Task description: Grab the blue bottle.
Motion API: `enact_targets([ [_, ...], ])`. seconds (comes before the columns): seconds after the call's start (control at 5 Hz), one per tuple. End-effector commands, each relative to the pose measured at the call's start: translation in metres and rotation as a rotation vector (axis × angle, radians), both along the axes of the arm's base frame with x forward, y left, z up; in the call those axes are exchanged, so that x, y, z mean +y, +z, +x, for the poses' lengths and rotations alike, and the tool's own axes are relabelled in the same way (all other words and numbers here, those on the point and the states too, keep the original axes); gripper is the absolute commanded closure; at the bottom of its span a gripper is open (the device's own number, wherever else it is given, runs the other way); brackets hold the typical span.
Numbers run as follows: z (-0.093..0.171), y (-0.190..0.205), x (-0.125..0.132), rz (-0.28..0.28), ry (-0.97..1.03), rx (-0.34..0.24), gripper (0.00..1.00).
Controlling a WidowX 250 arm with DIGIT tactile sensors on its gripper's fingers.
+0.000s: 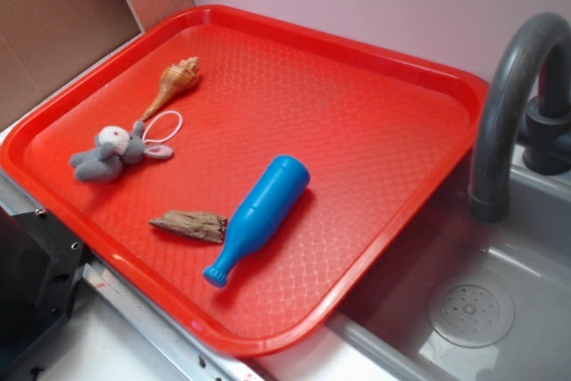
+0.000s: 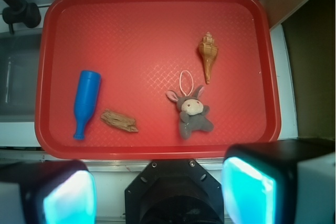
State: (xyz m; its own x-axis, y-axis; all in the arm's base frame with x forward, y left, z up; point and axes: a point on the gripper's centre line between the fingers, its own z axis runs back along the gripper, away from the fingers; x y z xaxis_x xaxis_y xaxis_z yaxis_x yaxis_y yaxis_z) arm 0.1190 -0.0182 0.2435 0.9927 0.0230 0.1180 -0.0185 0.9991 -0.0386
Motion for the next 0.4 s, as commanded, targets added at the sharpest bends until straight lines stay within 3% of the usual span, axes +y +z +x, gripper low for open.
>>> enact_targets([
  [0.0, 0.000, 0.000, 0.000, 0.000, 0.000, 0.000, 0.00],
  [0.2, 0.020, -0.017, -0.027, -0.078, 0.022, -0.035, 0.00],
])
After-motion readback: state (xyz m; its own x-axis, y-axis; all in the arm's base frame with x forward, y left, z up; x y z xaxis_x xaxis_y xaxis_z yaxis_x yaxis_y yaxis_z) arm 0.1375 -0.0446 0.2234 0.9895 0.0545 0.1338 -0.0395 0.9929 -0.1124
